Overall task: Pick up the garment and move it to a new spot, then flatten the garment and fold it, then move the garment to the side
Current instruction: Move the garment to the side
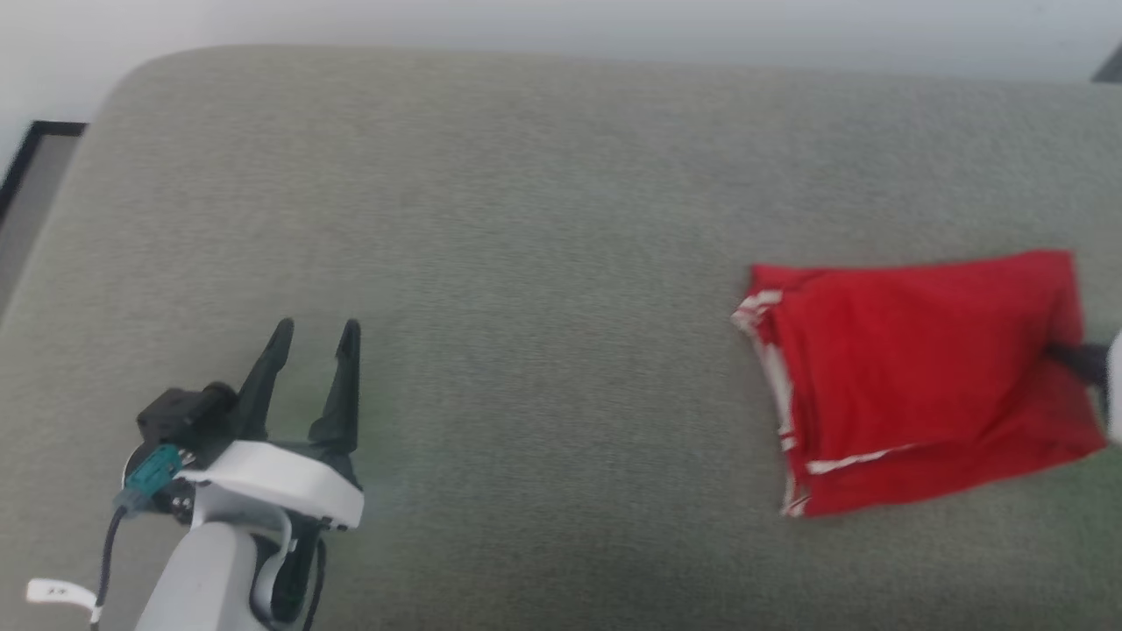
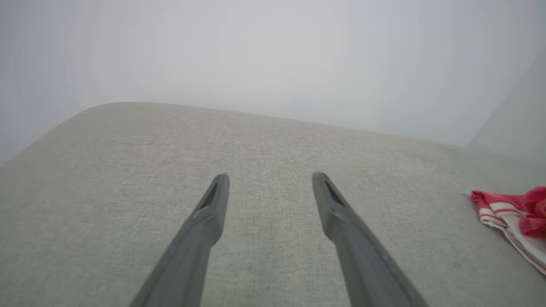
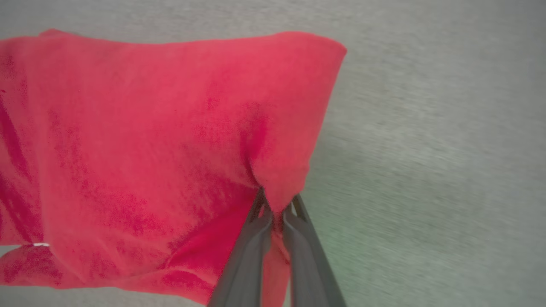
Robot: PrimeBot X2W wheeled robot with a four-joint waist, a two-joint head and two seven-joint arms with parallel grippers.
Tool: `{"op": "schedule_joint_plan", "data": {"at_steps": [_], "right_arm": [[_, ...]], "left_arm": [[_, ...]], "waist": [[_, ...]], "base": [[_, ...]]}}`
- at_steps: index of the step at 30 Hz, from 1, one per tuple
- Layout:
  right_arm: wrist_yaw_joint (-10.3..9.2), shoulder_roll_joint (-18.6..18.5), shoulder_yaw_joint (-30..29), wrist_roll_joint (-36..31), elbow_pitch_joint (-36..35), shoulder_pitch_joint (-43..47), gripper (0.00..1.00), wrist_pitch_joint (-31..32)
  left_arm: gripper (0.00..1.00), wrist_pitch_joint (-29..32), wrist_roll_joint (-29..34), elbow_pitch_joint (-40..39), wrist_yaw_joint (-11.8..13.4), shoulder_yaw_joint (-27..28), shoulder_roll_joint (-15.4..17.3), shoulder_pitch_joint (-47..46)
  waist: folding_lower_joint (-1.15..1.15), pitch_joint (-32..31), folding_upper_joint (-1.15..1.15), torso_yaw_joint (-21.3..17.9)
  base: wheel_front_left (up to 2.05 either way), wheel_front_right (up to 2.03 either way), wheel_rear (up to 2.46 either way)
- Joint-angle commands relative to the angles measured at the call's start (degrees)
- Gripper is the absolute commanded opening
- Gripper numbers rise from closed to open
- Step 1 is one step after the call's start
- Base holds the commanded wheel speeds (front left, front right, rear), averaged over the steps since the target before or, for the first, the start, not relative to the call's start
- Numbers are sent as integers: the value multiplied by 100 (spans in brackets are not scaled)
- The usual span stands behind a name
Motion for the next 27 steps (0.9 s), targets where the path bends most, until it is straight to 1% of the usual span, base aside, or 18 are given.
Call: {"op": "schedule_joint_plan", "data": {"at_steps": [1,7,10,18,23,27], "right_arm": [[-11,-56,-43,-11,-2,-120,0,-33],[-11,-373,-140,-64,130,-571,0,-218],[-10,-486,-113,-51,236,-765,0,-380],[-11,-788,199,-80,622,-1404,0,-1076],[-11,-984,434,-144,1036,-1806,0,-1589],[-11,-1149,646,-240,1399,-2125,0,-1996]], "left_arm": [[100,-22,45,-24,-30,-34,-14,-104],[100,-23,220,-39,-64,-233,-106,-501],[100,-22,302,14,-78,-347,-91,-759],[100,-22,457,156,-108,-739,-154,-1415],[100,-22,549,286,-126,-1013,-201,-1805],[100,-21,594,405,-130,-1233,-233,-2088]], "waist": [[0,145,0,-196],[0,476,0,-654],[0,658,0,-883],[0,1141,0,-1411],[0,1423,0,-1577],[0,1625,0,-1618]], "base": [[0,0,0],[0,0,0],[0,0,0],[0,0,0],[0,0,0],[0,0,0]]}}
